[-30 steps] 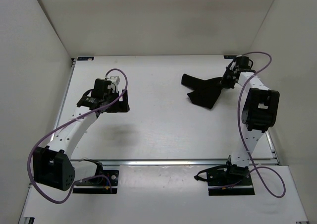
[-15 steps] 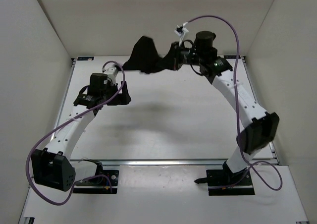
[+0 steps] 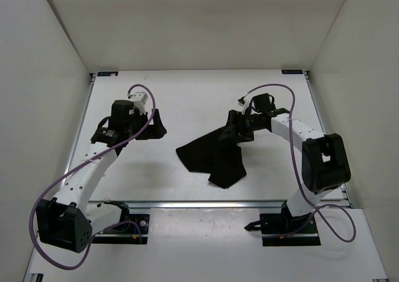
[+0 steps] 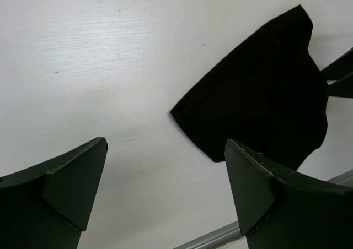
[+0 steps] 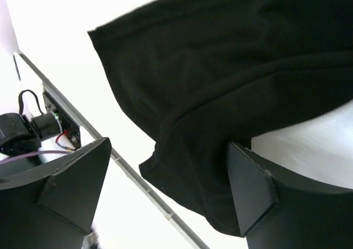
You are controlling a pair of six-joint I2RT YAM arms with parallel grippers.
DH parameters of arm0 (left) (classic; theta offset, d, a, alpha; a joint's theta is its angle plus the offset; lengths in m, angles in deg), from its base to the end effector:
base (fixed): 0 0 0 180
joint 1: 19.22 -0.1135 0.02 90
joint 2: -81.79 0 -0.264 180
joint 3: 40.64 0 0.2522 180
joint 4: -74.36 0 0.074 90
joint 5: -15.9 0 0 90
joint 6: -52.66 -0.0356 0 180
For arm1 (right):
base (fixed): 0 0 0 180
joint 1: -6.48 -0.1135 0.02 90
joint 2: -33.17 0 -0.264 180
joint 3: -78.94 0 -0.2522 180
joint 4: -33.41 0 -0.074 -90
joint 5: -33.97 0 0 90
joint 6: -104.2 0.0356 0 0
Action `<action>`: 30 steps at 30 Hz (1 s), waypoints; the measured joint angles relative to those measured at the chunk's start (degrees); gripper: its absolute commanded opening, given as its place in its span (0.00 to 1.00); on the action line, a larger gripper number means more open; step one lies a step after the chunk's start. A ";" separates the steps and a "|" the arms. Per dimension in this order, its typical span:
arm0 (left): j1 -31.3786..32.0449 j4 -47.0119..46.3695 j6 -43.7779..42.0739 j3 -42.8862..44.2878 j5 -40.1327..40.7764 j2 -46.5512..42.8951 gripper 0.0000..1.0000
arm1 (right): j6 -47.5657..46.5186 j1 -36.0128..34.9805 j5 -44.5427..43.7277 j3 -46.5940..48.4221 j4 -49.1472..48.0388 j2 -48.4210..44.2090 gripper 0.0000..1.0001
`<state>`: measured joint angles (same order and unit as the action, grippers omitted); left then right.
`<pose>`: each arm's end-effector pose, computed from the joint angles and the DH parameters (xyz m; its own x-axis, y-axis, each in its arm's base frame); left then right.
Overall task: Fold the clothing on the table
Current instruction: Move the skirt to the center of the board, then flatten the skirt out
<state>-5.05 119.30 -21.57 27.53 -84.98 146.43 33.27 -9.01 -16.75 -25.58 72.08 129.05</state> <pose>0.2314 -0.0654 0.2955 -0.7198 -0.0935 -0.6878 0.1891 0.9270 -0.3240 0.3174 0.1114 0.2011 -0.9513 -0.0012 -0.3083 -0.2217 0.6977 0.6812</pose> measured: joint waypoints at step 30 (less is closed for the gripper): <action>1.29 -1.51 1.62 -4.50 -2.67 3.41 0.99 | 2.93 -30.01 -29.29 0.76 17.75 -3.08 0.65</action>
<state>-3.76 117.80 -19.95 23.03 -87.64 149.84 36.20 -39.02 -46.03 -24.82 89.82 125.97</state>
